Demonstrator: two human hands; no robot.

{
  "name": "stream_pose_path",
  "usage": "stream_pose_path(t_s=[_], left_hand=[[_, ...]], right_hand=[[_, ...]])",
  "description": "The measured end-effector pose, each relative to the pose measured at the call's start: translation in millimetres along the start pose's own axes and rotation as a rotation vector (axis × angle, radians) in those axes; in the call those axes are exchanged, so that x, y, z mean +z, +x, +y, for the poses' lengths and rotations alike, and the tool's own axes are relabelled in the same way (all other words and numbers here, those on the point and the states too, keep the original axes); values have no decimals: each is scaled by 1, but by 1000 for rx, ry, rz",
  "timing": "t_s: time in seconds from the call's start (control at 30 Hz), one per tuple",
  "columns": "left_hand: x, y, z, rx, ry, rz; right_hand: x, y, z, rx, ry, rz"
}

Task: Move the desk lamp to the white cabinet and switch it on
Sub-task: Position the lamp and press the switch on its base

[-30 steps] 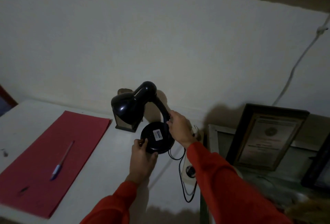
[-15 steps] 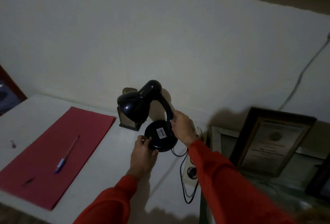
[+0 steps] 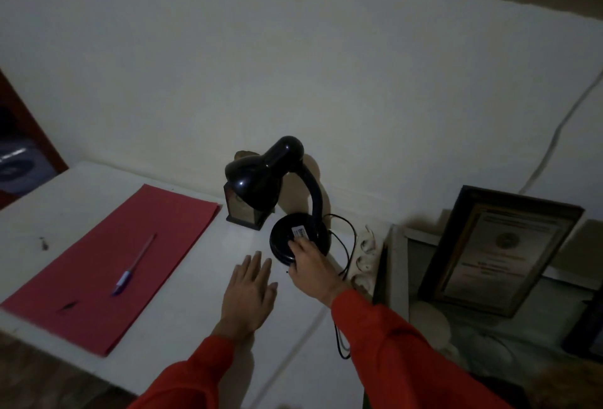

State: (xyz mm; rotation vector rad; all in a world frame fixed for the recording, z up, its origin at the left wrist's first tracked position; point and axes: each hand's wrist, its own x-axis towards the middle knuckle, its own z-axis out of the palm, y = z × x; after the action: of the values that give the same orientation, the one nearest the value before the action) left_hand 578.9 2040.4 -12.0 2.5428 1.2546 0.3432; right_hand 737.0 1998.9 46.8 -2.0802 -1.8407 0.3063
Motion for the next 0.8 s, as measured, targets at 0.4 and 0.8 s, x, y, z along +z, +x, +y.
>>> stream_pose_path(t_s=[0.4, 0.8], left_hand=[[-6, -3, 0, -57, -24, 6], [-5, -3, -1, -70, -44, 10]], right_hand=[[28, 13, 7, 36, -252, -5], [32, 16, 14, 40, -209, 14]])
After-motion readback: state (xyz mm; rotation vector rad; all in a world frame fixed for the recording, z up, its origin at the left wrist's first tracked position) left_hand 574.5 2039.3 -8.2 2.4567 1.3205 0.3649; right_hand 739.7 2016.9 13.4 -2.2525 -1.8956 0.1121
